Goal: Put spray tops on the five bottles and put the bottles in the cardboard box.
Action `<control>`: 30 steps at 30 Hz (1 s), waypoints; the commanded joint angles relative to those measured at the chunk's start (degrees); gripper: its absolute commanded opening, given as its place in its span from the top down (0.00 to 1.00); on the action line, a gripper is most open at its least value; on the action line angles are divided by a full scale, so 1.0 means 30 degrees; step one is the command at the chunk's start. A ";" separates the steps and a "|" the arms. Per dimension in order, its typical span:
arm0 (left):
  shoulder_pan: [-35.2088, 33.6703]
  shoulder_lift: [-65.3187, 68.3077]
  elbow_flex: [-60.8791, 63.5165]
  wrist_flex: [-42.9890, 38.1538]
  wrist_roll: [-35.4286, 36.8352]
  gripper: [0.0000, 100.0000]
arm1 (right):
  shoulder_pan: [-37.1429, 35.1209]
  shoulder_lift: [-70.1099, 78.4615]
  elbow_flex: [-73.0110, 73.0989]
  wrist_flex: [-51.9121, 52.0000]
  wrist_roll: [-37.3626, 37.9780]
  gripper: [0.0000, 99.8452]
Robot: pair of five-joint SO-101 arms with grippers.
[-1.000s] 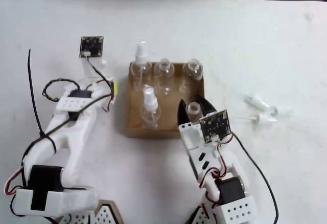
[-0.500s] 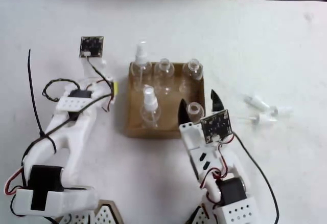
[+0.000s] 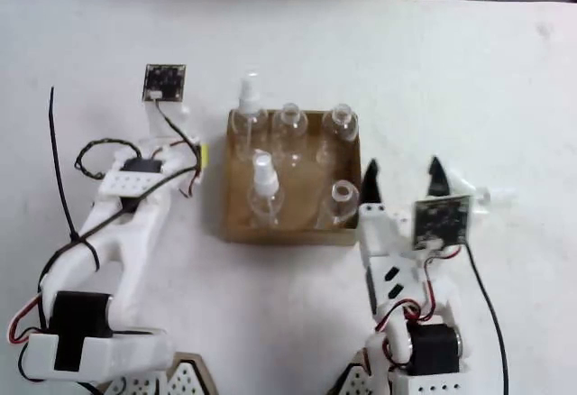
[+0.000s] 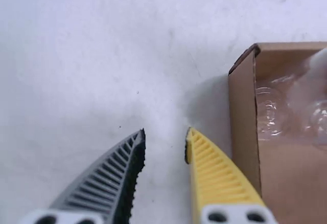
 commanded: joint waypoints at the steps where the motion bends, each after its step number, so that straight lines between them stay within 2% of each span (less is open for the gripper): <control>1: 0.0220 -0.0366 -0.0117 -0.0586 -0.0352 0.88 | 0.3209 -0.0132 -0.0762 -0.0806 -0.3048 0.72; 5: 0.0220 -0.0366 -0.0088 -0.0586 -0.0352 0.88 | 0.6667 -0.0132 0.0000 -0.2593 -0.5978 0.72; 8: 0.0220 -0.0366 0.0293 -0.1114 -0.0352 0.88 | 0.7927 -0.0044 0.1231 -0.4645 -0.7150 0.72; 11: 0.0220 -0.0366 0.0410 -0.1319 -0.0352 0.88 | 0.7692 0.0044 0.2139 -0.5905 -0.6505 0.72; 18: 0.0220 -0.0396 0.0440 -0.1319 -0.0352 0.88 | 0.5436 0.0073 0.2755 -0.6139 -0.4484 0.72; 26: 0.0220 -0.0396 0.0469 -0.1289 -0.0352 0.88 | 0.4821 0.0249 0.2930 -0.6168 -0.4425 0.72; 30: 0.0220 -0.0396 0.0469 -0.1260 -0.0352 0.88 | 0.4703 0.2564 0.2813 -0.7634 -0.4513 0.72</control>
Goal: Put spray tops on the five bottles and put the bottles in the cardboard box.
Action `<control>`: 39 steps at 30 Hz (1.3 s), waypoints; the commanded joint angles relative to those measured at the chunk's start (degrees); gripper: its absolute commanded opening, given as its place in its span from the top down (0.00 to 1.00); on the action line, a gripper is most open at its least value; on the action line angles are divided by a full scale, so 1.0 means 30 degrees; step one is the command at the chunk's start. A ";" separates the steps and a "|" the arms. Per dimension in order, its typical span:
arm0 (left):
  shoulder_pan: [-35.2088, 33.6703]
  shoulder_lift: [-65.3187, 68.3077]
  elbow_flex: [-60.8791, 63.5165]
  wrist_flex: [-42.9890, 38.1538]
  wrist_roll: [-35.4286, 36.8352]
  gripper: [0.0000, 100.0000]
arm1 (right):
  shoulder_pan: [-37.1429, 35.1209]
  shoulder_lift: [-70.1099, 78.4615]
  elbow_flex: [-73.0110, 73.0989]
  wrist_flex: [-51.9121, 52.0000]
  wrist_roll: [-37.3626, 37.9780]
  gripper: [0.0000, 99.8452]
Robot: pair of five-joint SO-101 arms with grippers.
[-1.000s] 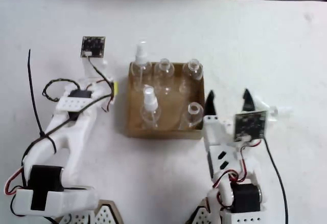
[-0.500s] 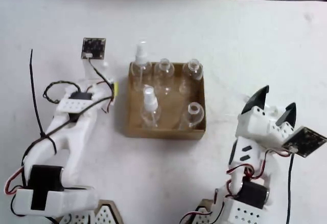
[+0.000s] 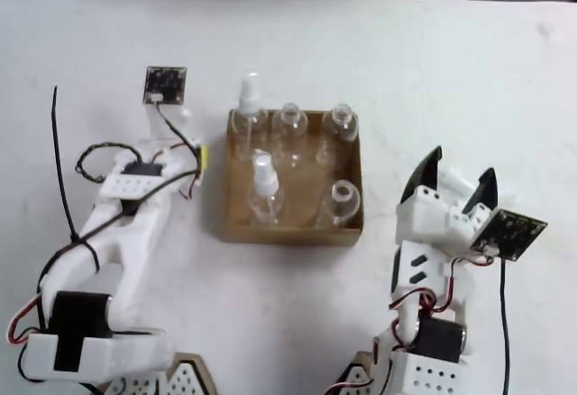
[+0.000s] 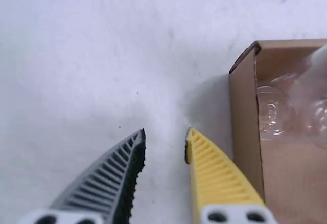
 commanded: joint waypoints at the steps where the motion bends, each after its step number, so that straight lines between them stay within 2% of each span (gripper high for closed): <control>1: 0.0220 -0.0396 -0.0117 -0.0410 -0.0205 0.88 | -0.0484 0.3238 -0.0293 -0.2388 0.0205 0.72; 6: 0.0190 -0.0396 -0.0117 -0.0381 -0.0205 0.88 | -0.0630 1.0330 -0.2842 -0.4205 0.0234 0.72; 11: 0.0190 -0.0396 -0.0117 -0.0469 -0.0205 0.88 | 0.1128 1.6571 -0.5538 -0.5963 0.0059 0.72; 18: 0.0220 -0.0396 -0.0147 -0.0498 -0.0205 0.88 | 0.1275 2.2872 -0.8645 -0.7048 0.0059 0.72; 23: 0.0249 -0.0396 -0.0147 -0.0498 -0.0205 0.88 | 0.1861 2.5040 -1.0198 -0.7018 0.0059 0.72; 35: 0.0249 -0.0396 -0.0117 -0.0381 -0.0205 0.88 | 0.1890 2.5421 -1.0637 -0.6842 0.0059 0.72; 39: 0.0220 -0.0396 -0.0088 -0.0352 -0.0205 0.88 | 0.2095 2.6505 -1.1810 -0.5670 -0.1026 0.72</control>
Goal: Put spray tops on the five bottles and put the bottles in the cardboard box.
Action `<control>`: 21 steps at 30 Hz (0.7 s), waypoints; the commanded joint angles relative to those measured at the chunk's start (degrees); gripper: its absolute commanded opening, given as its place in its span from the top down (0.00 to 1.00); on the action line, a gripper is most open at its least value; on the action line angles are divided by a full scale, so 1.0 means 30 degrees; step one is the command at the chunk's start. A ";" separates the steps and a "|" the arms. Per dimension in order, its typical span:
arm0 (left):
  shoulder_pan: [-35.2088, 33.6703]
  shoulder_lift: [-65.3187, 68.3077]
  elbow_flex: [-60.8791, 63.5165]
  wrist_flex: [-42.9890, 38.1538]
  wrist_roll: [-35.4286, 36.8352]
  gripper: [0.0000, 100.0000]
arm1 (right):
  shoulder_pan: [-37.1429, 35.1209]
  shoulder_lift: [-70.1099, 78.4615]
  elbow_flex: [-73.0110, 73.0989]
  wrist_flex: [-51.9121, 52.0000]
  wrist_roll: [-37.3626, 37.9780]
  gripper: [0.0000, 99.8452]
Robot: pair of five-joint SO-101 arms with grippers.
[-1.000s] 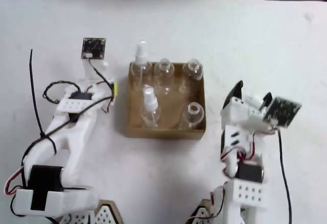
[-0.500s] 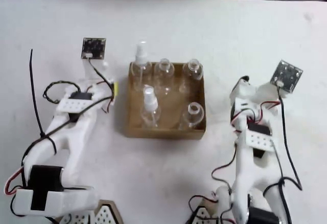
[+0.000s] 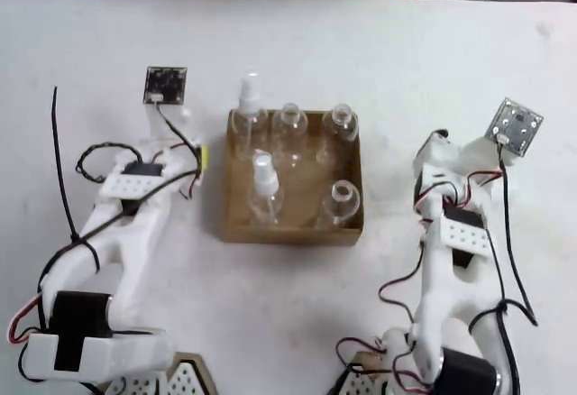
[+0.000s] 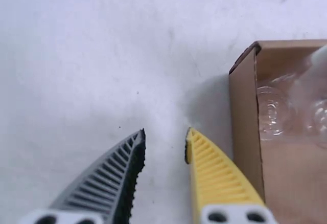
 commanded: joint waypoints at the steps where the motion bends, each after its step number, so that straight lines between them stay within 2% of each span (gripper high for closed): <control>1: 0.0220 -0.0396 -0.0088 -0.0352 -0.0205 0.88 | 0.0601 0.1304 -0.2374 0.1363 -0.1055 0.72; 11: 0.0220 -0.0396 -0.0088 -0.0322 -0.0205 0.88 | 0.1363 0.5670 -0.6974 0.4821 -0.1201 0.72; 21: 0.0220 -0.0396 -0.0088 -0.0322 -0.0205 0.88 | 0.1333 0.5700 -0.7033 0.4879 -0.1231 0.72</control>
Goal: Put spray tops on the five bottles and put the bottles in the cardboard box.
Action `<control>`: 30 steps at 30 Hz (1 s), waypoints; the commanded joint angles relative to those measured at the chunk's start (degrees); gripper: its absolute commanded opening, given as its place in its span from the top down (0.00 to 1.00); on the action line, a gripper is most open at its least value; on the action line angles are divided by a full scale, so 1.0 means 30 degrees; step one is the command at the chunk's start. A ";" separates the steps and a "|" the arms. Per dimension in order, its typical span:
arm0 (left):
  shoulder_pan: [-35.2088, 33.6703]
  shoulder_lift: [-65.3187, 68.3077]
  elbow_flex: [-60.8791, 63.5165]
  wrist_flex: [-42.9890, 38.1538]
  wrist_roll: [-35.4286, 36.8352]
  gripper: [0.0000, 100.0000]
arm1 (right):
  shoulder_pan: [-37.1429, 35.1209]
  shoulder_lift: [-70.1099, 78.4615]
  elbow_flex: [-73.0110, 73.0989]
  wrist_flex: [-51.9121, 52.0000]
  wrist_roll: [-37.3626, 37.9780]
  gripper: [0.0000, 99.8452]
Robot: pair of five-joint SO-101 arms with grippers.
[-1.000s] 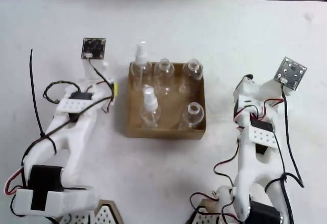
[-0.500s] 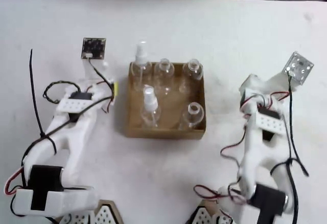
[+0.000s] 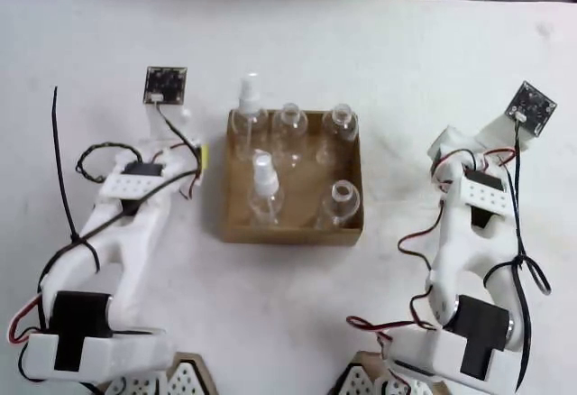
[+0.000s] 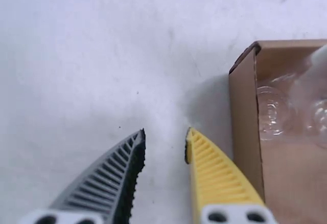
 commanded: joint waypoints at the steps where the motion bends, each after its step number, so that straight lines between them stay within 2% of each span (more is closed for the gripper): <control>1: 0.0220 -0.0396 -0.0088 -0.0322 -0.0205 0.88 | 0.0161 -0.0073 -0.0879 0.0103 -0.0147 0.72; 14: 0.0220 -0.0396 -0.0059 -0.0322 -0.0205 0.88 | 0.0073 0.0073 -0.0908 0.0103 -0.0147 0.72; 21: 0.0220 -0.0396 -0.0059 -0.0322 -0.0205 0.88 | 0.0073 0.0073 -0.0938 -0.0015 -0.0117 0.89; 30: 0.0220 -0.0396 -0.0088 0.0029 -0.0205 0.88 | -0.0103 0.0103 -0.0938 0.0073 -0.0117 0.72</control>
